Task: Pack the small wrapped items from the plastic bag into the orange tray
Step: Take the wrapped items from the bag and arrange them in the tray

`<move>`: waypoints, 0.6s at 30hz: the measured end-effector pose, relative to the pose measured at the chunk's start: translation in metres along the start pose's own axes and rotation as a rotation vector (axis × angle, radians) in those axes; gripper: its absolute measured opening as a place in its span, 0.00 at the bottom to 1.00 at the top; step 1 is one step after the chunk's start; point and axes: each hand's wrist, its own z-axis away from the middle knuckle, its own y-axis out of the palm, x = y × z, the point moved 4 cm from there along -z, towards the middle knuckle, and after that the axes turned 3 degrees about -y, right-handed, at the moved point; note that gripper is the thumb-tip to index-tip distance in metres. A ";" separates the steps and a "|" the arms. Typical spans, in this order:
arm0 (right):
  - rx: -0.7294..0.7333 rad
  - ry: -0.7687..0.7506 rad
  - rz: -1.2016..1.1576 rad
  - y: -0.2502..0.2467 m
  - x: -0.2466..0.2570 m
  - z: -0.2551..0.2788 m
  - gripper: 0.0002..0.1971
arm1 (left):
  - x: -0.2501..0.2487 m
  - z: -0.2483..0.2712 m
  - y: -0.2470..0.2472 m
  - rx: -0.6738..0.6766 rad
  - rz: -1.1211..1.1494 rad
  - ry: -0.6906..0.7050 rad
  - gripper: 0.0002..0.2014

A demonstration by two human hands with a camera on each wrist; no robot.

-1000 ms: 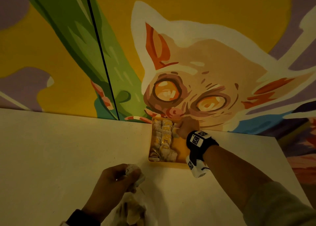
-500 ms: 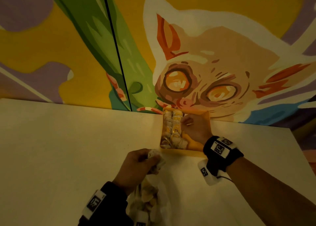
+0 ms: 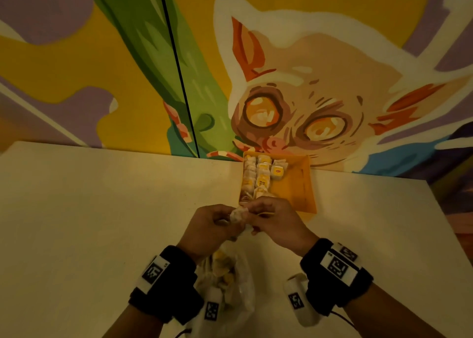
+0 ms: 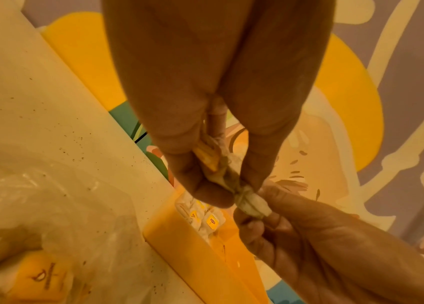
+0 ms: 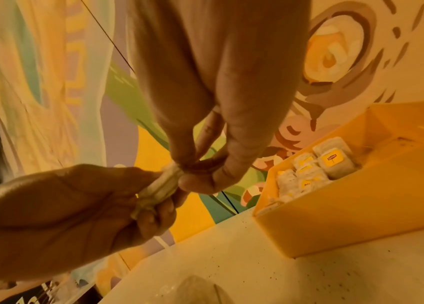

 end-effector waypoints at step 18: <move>-0.311 0.187 0.335 -0.104 -0.017 -0.072 0.03 | 0.009 -0.023 0.003 -0.120 0.333 -0.130 0.17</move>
